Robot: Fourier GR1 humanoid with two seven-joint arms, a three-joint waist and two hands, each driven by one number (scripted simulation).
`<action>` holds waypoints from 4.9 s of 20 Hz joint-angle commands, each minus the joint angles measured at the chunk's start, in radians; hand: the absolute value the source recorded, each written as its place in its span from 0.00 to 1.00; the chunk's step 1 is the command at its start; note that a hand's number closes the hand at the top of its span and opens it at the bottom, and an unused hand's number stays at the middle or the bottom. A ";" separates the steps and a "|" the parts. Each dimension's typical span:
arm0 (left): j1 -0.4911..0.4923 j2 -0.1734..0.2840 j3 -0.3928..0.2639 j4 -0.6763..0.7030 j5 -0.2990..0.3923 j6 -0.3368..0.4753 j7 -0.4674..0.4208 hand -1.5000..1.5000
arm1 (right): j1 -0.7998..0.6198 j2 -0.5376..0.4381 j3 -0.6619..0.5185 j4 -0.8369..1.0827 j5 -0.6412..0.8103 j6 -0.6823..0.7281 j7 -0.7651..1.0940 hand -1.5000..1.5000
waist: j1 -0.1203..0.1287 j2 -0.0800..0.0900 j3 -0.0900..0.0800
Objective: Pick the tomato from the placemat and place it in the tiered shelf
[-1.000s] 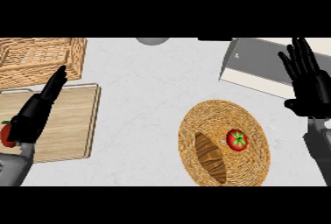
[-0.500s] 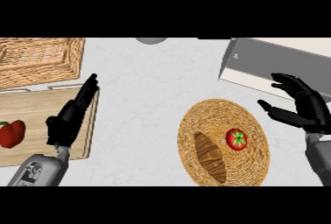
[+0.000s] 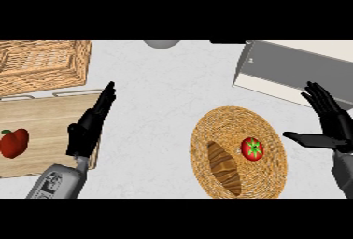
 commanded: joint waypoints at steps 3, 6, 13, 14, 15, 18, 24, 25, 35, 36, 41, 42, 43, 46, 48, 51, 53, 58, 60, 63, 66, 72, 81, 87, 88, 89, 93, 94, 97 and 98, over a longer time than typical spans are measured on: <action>0.010 -0.022 -0.007 -0.010 -0.029 0.020 0.004 0.50 | -0.031 -0.147 0.097 -0.102 0.103 0.134 0.102 0.00 | -0.010 -0.007 -0.002; 0.027 -0.015 0.014 -0.001 -0.026 0.004 -0.016 0.50 | -0.015 -0.183 0.113 -0.235 0.121 0.120 0.222 0.00 | -0.018 -0.010 -0.003; 0.042 -0.003 0.034 0.008 -0.019 -0.025 -0.030 0.50 | -0.033 -0.291 0.225 -0.458 0.235 0.172 0.465 0.00 | -0.015 -0.011 -0.004; -0.020 -0.035 0.033 0.069 -0.034 -0.004 -0.030 0.50 | -0.054 -0.330 0.239 -0.485 0.247 0.213 0.493 0.00 | -0.028 -0.008 -0.005; 0.015 -0.041 0.014 0.034 -0.030 -0.008 -0.001 0.50 | -0.032 -0.315 0.271 -0.544 0.267 0.199 0.541 0.00 | -0.024 -0.012 -0.004; 0.038 -0.018 0.029 0.003 -0.021 -0.024 -0.009 0.50 | -0.076 -0.399 0.271 -0.637 0.300 0.240 0.668 0.00 | -0.016 -0.013 -0.004; 0.059 -0.020 0.055 -0.030 -0.042 -0.035 -0.015 0.50 | 0.018 -0.330 0.299 -0.856 0.378 0.228 0.865 0.00 | -0.011 -0.007 -0.002; 0.048 -0.011 0.074 -0.067 -0.020 -0.064 0.033 0.50 | 0.103 -0.343 0.268 -0.846 0.413 0.222 0.793 0.00 | -0.013 -0.007 -0.001; -0.001 -0.050 0.129 0.023 -0.083 -0.100 -0.003 0.50 | 0.196 -0.173 0.241 -1.060 0.565 0.232 0.940 0.00 | -0.014 -0.006 -0.001; 0.052 -0.069 0.117 -0.044 -0.085 -0.091 0.010 0.50 | 0.187 -0.162 0.226 -1.019 0.596 0.251 0.924 0.00 | -0.010 -0.006 -0.001; 0.031 -0.110 0.123 -0.014 -0.124 -0.106 -0.002 0.50 | 0.091 -0.026 0.221 -0.984 0.629 0.308 1.014 0.00 | -0.007 -0.005 -0.001; 0.015 -0.116 0.130 -0.006 -0.135 -0.105 0.020 0.50 | 0.163 -0.025 0.211 -1.031 0.659 0.304 1.007 0.00 | -0.010 -0.005 -0.001; 0.064 -0.107 0.133 -0.046 -0.129 -0.097 0.008 0.50 | 0.249 -0.081 0.184 -1.125 0.622 0.335 0.986 0.00 | -0.013 -0.006 -0.001; 0.046 -0.115 0.152 -0.063 -0.134 -0.129 0.036 0.50 | 0.204 -0.016 0.174 -1.003 0.703 0.345 0.899 0.00 | -0.009 -0.005 -0.001; -0.027 -0.166 0.134 0.029 -0.187 -0.077 0.033 0.50 | 0.204 0.007 0.178 -0.962 0.727 0.334 0.881 0.00 | -0.011 -0.004 -0.001; -0.029 -0.142 0.181 0.041 -0.152 -0.145 0.013 0.50 | 0.223 0.061 0.187 -1.063 0.767 0.356 0.985 0.00 | -0.011 -0.005 -0.001; 0.091 -0.138 0.170 -0.058 -0.155 -0.150 -0.010 0.50 | 0.187 0.090 0.197 -1.003 0.804 0.363 0.969 0.00 | -0.007 -0.005 -0.001; -0.023 -0.173 0.189 0.067 -0.199 -0.128 -0.009 0.50 | 0.158 0.109 0.181 -0.887 0.873 0.370 0.884 0.00 | -0.009 -0.004 -0.001; 0.043 -0.155 0.192 -0.007 -0.198 -0.160 -0.001 0.50 | 0.175 0.149 0.201 -0.910 0.924 0.365 0.899 0.00 | -0.008 -0.005 -0.001; 0.063 -0.186 0.152 -0.111 -0.223 -0.134 0.086 0.50 | 0.162 0.173 0.218 -0.859 0.968 0.346 0.883 0.00 | -0.005 -0.005 -0.001; -0.012 -0.142 0.236 0.003 -0.164 -0.204 0.022 0.50 | 0.191 0.114 0.167 -0.801 0.980 0.351 0.779 0.00 | -0.008 -0.004 -0.001; 0.013 -0.175 0.229 0.001 -0.213 -0.191 0.009 0.50 | 0.212 0.165 0.148 -0.866 1.041 0.375 0.806 0.00 | -0.010 -0.005 -0.001; 0.089 -0.217 0.194 -0.037 -0.253 -0.182 -0.016 0.50 | 0.191 0.245 0.175 -0.780 1.128 0.352 0.794 0.00 | -0.007 -0.005 -0.001; 0.005 -0.215 0.241 0.035 -0.253 -0.182 -0.025 0.50 | 0.185 0.227 0.124 -0.656 1.153 0.308 0.668 0.00 | -0.010 -0.005 -0.001; 0.039 -0.194 0.250 -0.008 -0.237 -0.212 -0.008 0.50 | 0.125 0.265 0.143 -0.620 1.173 0.323 0.703 0.00 | -0.007 -0.005 -0.001; 0.075 -0.195 0.224 -0.096 -0.233 -0.219 0.046 0.50 | 0.155 0.272 0.162 -0.519 1.210 0.207 0.632 0.00 | -0.004 -0.005 -0.001; -0.005 -0.209 0.256 0.002 -0.243 -0.206 0.031 0.50 | 0.171 0.268 0.146 -0.640 1.194 0.329 0.676 0.00 | -0.009 -0.005 -0.001; 0.068 -0.180 0.255 -0.066 -0.214 -0.258 0.037 0.50 | 0.246 0.277 0.173 -0.690 1.213 0.292 0.686 0.00 | -0.009 -0.006 -0.001; 0.071 -0.210 0.227 -0.076 -0.246 -0.225 0.033 0.50 | 0.220 0.264 0.192 -0.638 1.241 0.309 0.644 1.00 | -0.007 -0.005 -0.001; 0.024 -0.207 0.241 -0.046 -0.251 -0.211 0.041 0.50 | 0.161 0.221 0.181 -0.537 1.258 0.295 0.583 1.00 | -0.005 -0.004 -0.001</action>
